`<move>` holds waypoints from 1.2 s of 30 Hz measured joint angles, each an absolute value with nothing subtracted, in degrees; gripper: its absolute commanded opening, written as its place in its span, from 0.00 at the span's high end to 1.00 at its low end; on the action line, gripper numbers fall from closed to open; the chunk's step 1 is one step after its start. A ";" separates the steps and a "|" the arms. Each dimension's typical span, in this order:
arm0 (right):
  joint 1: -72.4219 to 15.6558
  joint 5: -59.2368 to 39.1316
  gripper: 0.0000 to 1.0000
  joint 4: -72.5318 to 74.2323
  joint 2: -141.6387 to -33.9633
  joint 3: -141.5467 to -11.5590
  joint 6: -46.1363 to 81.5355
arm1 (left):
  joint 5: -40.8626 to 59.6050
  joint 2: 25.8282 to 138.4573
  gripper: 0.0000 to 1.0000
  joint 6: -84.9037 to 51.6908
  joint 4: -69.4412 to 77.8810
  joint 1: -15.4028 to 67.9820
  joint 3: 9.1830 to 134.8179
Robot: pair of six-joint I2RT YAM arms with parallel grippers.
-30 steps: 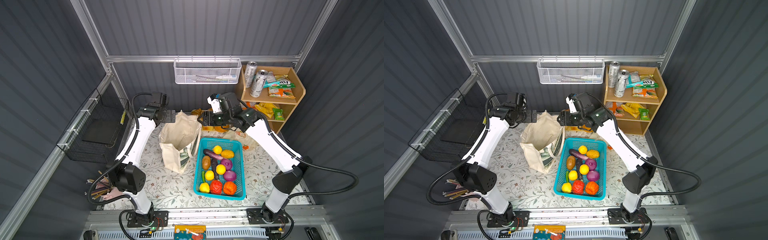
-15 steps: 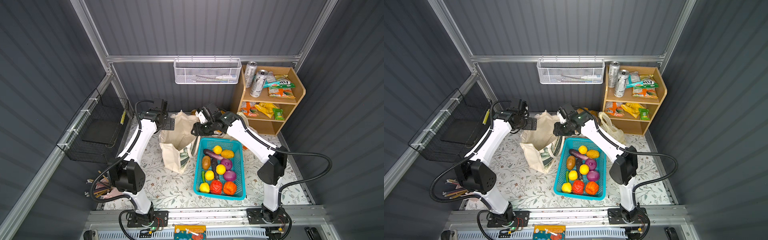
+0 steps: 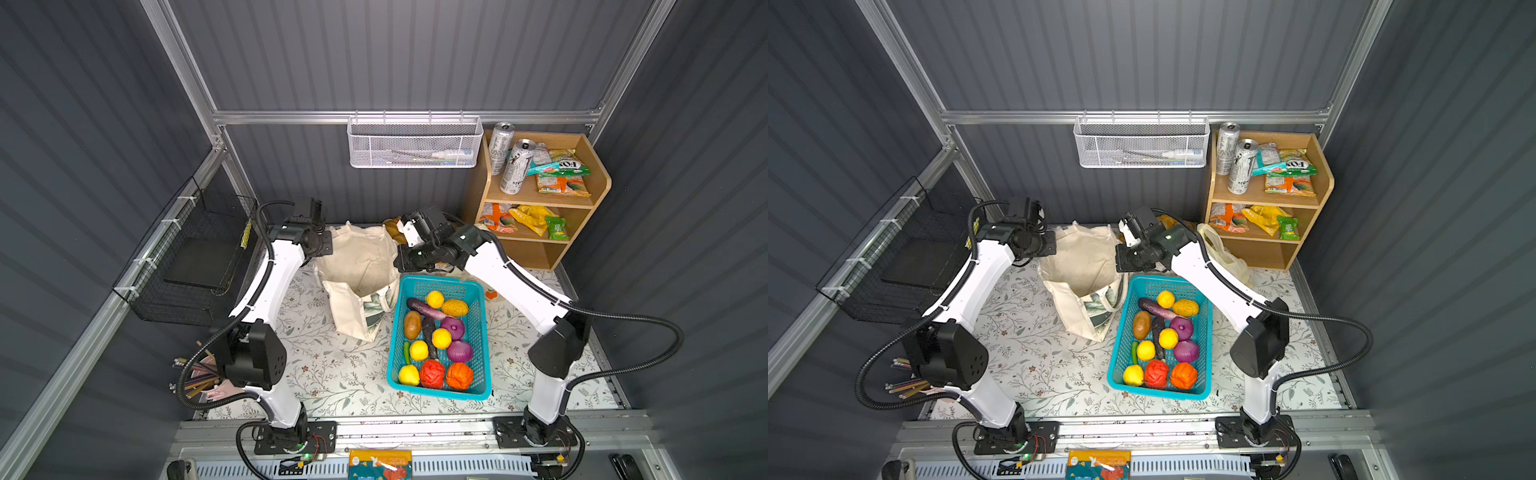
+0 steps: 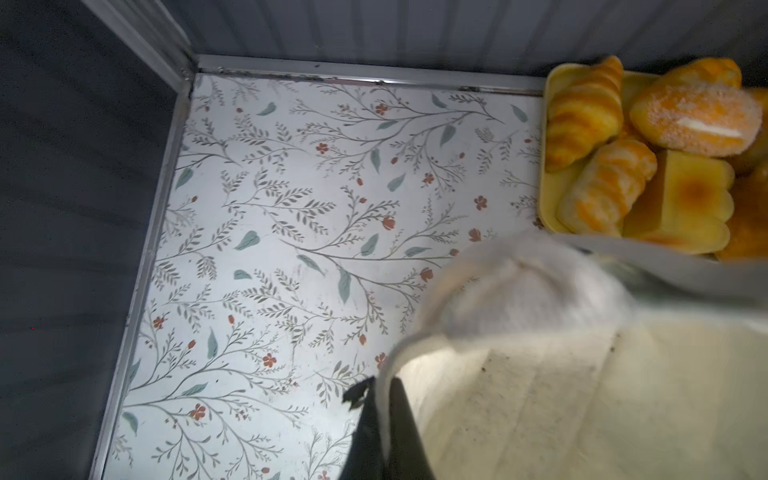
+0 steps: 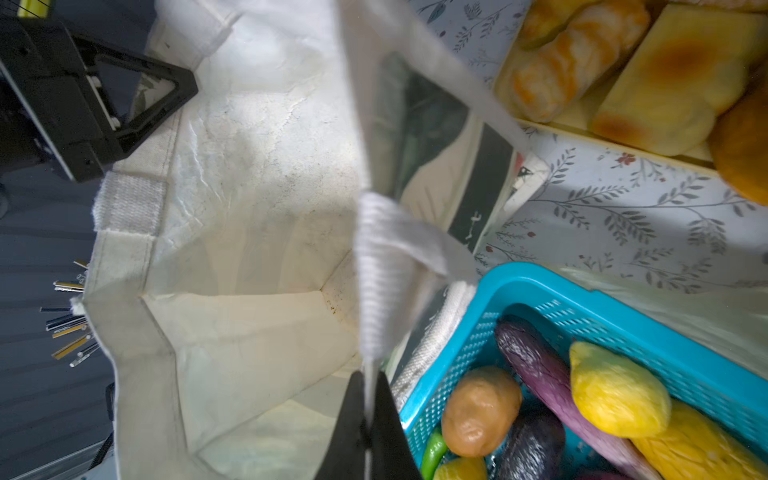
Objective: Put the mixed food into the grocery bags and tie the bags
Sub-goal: 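Grasp the cream tote handle with left gripper while right reaches over bag, then hold the tote handle with left gripper while right moves to shelf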
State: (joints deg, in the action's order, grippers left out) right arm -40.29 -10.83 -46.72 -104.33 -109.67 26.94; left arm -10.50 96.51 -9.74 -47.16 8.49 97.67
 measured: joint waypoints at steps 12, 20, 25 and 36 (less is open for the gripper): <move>-38.83 -12.78 1.00 -44.45 -100.53 -106.50 27.31 | -12.86 92.73 1.00 -8.73 -49.32 8.21 97.89; -39.16 -15.51 0.92 -42.09 -101.08 -103.85 28.82 | -11.86 90.04 1.00 -8.60 -48.18 8.14 91.44; -39.31 -16.34 0.57 -40.25 -102.98 -101.41 29.63 | -10.83 89.86 1.00 -8.80 -46.48 8.10 84.40; -34.83 -16.29 0.23 -41.60 -94.78 -107.07 26.35 | -8.56 89.82 1.00 -9.23 -43.75 8.01 83.83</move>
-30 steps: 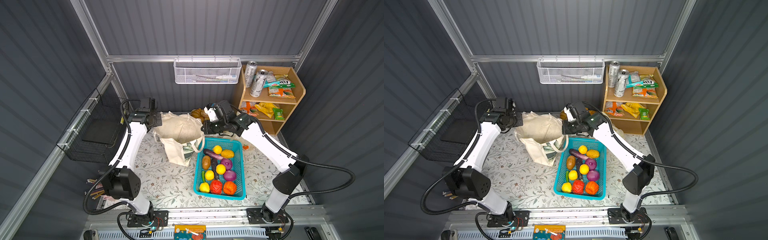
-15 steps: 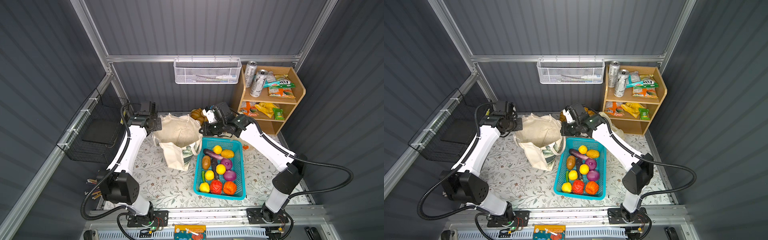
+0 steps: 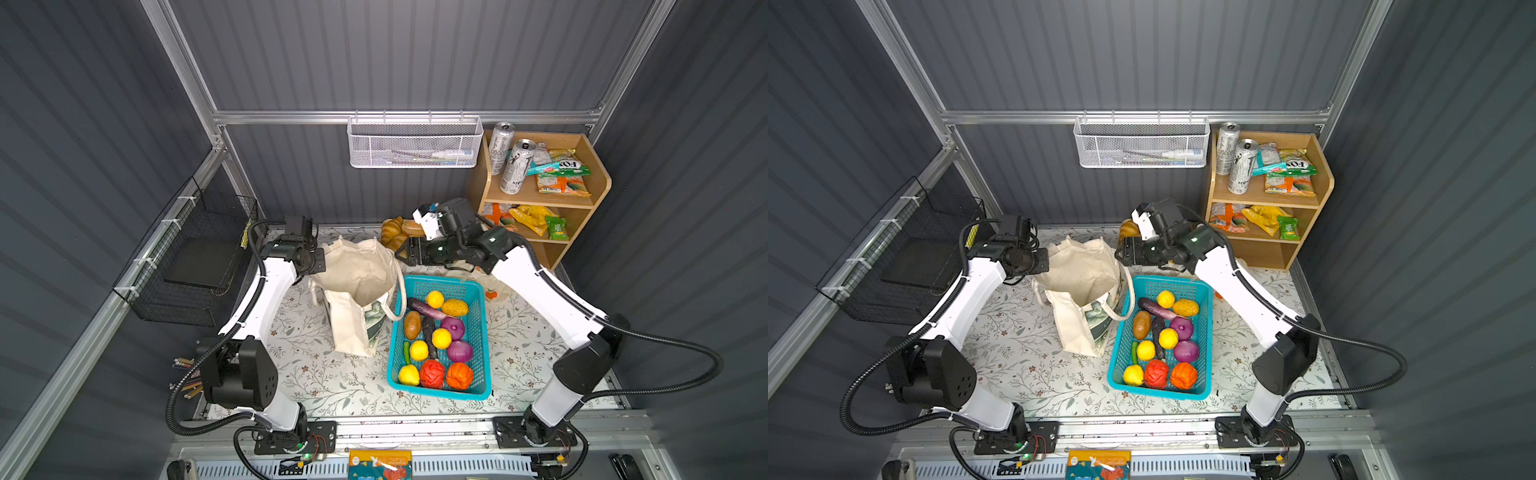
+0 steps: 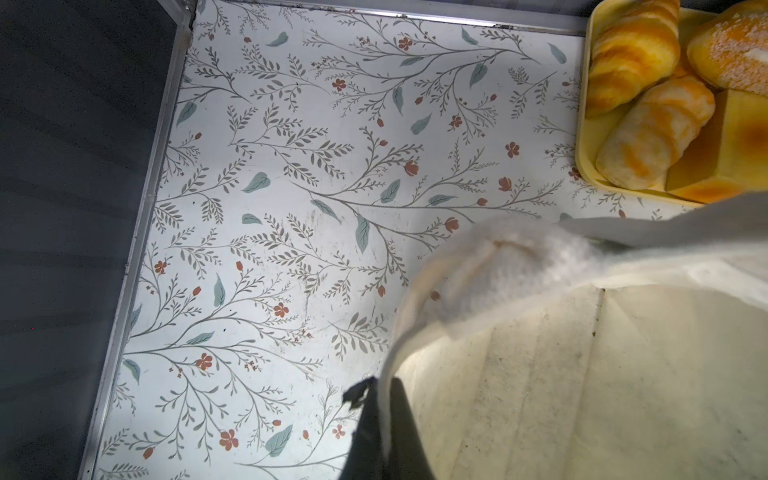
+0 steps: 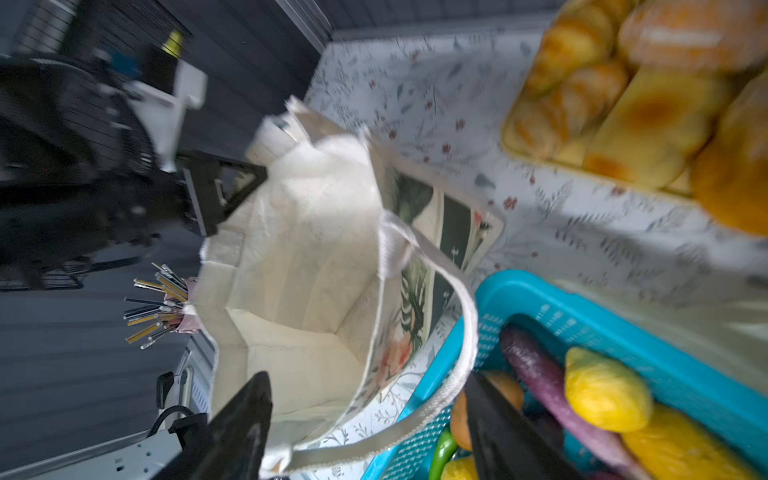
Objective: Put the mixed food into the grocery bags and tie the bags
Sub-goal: 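Hold the tote handle with left gripper while right moves to shelf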
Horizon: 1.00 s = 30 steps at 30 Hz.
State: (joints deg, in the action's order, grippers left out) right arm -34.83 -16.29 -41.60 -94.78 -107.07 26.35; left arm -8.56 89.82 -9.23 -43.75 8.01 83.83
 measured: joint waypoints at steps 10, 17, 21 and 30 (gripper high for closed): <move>-8.51 -13.43 0.24 -36.38 -78.17 -111.09 29.80 | -8.01 89.62 1.00 -9.23 -43.22 8.82 83.83; 11.42 -14.33 0.29 -34.46 -76.62 -108.42 37.28 | -7.16 88.92 1.00 -9.50 -43.18 9.45 83.83; 15.75 -18.31 0.31 -33.36 -81.56 -108.53 41.17 | -6.70 88.84 1.00 -9.65 -43.03 9.67 83.83; 19.11 -25.63 0.37 -29.93 -89.45 -105.60 48.10 | -5.34 88.84 1.00 -9.69 -42.11 9.72 83.70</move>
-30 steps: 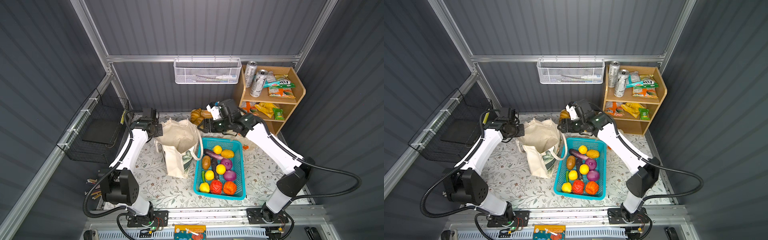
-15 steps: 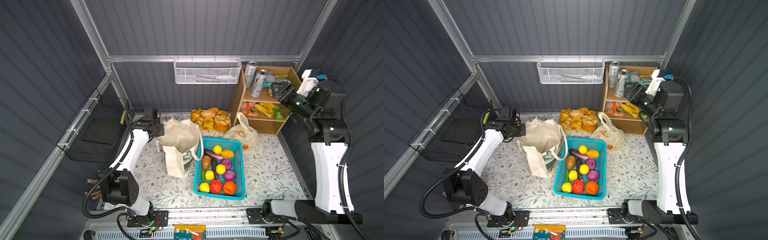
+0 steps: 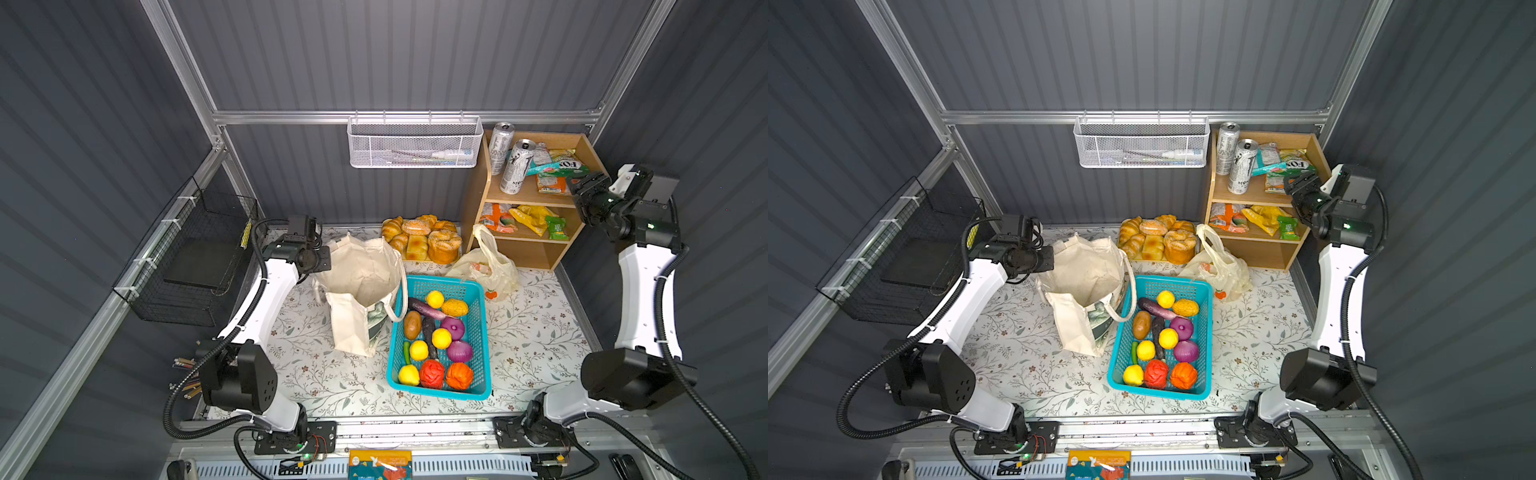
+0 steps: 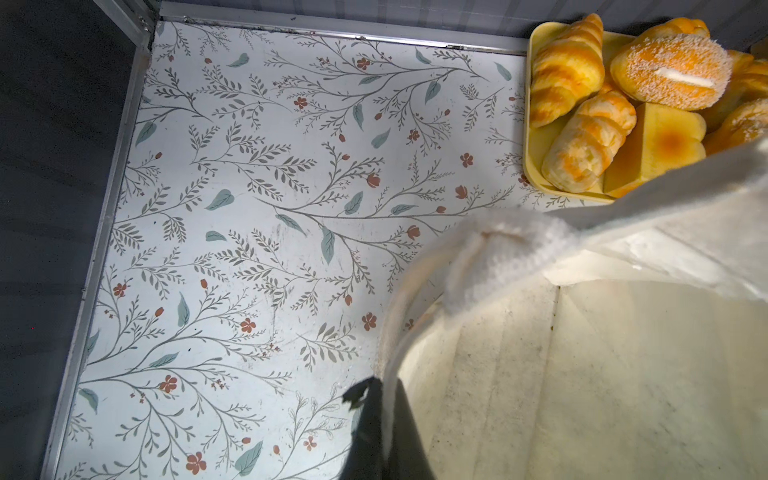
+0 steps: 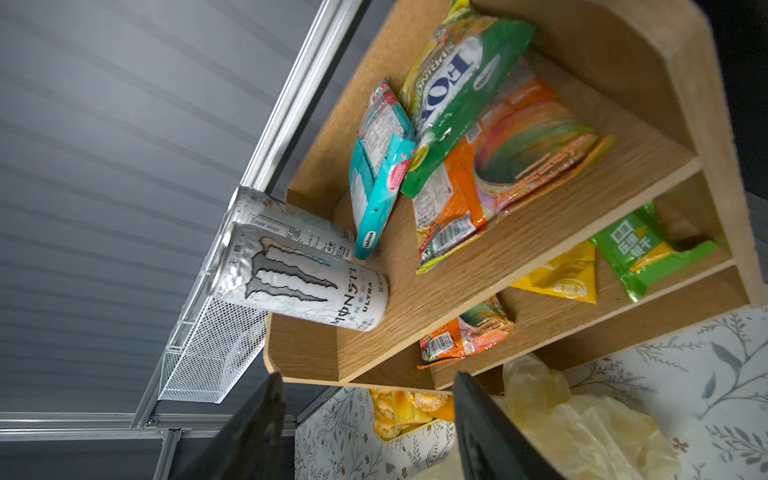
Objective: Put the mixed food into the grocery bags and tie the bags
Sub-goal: 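Hold the tote handle with left gripper while right moves to shelf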
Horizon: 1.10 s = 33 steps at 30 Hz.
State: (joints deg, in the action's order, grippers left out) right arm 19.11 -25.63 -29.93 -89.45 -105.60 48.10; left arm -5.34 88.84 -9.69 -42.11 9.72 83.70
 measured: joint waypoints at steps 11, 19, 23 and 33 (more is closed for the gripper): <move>19.14 -28.53 0.47 -17.65 -83.55 -81.25 50.06 | -4.95 88.82 1.00 -9.67 -40.60 9.72 82.83; 18.65 -30.89 0.48 -6.59 -85.32 -75.57 50.15 | -4.86 88.84 1.00 -9.67 -40.58 9.72 82.83; 17.80 -30.17 0.42 -6.02 -84.09 -78.30 51.07 | -4.86 88.84 1.00 -9.67 -40.60 9.72 82.85; 17.52 -28.18 0.34 -6.09 -87.64 -96.38 54.06 | -4.84 88.84 1.00 -9.67 -40.32 9.72 82.74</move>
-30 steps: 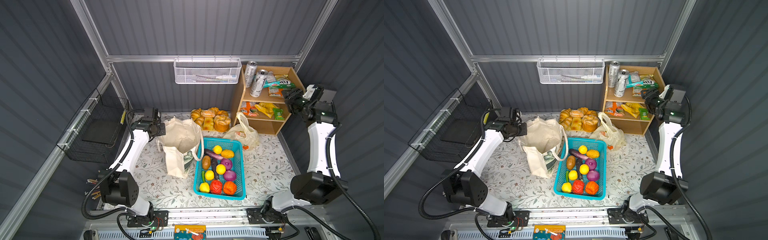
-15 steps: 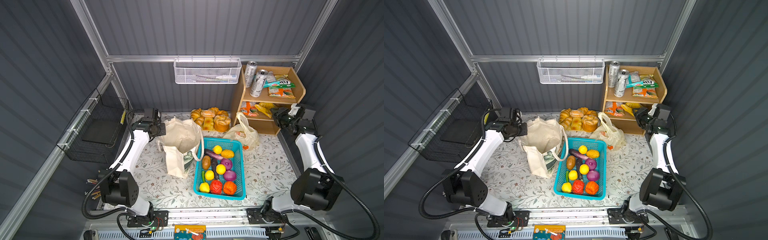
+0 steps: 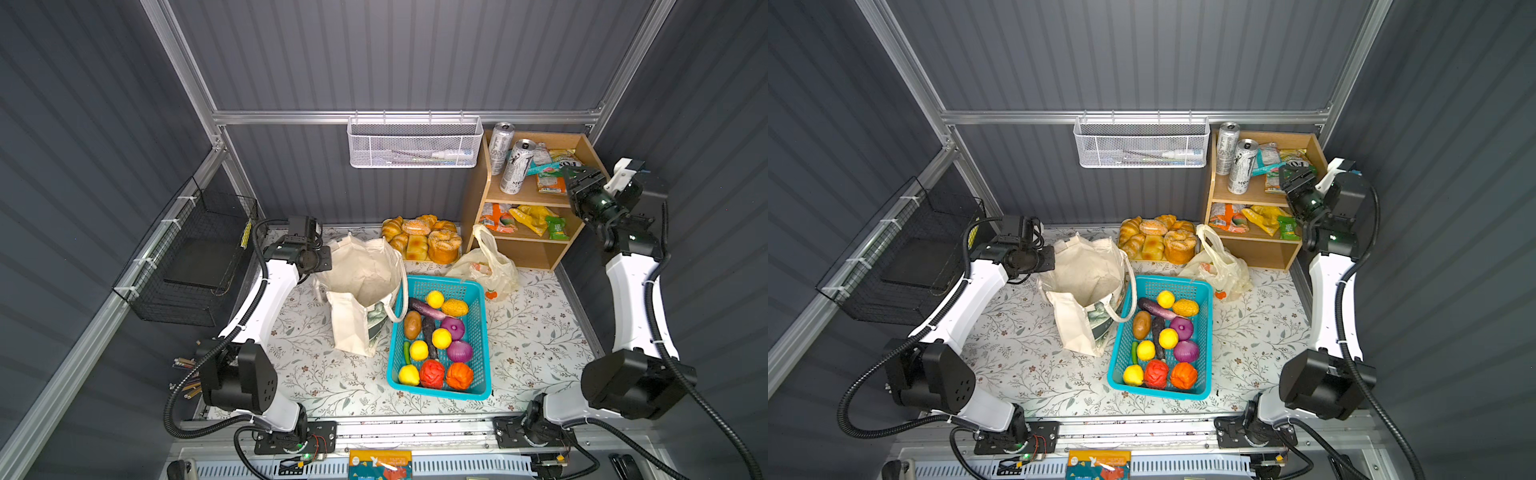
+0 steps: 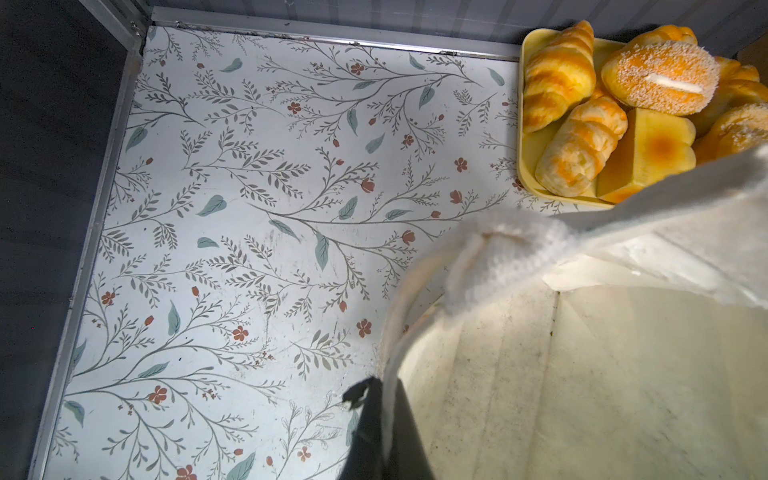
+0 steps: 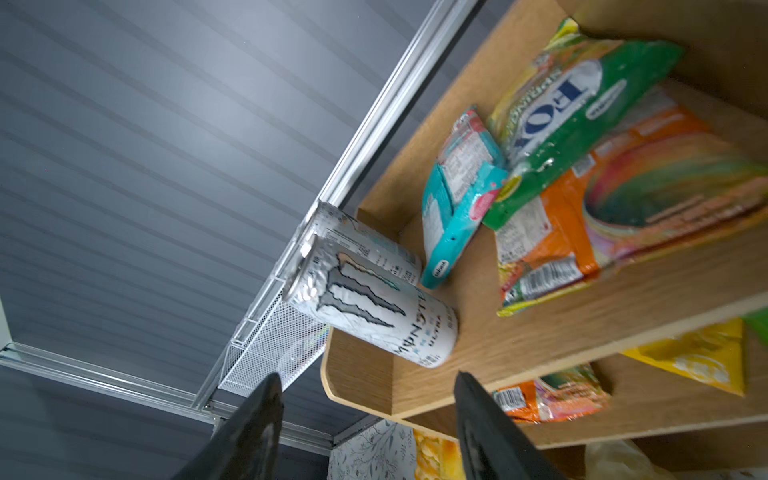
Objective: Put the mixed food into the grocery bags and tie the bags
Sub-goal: 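Hold the tote handle with left gripper while right moves to shelf, then reach the right gripper to the silver Monster can on the top shelf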
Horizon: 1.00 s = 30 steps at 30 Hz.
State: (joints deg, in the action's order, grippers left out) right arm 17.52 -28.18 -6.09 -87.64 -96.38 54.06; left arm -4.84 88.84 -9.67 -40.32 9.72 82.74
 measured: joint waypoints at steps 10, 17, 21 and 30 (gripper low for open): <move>18.39 -26.96 0.34 -9.74 -95.15 -98.80 58.78 | -4.82 88.86 1.00 -9.69 -40.18 9.72 82.74; 19.16 -26.59 0.35 -10.37 -95.39 -98.83 61.04 | -4.82 88.88 1.00 -9.69 -40.16 9.72 82.74; 19.20 -26.61 0.35 -10.33 -95.64 -98.80 61.91 | -4.82 88.88 1.00 -9.69 -40.16 9.72 82.74; 19.22 -26.65 0.36 -10.33 -99.04 -100.18 63.20 | -4.89 88.82 1.00 -9.69 -39.29 9.72 81.69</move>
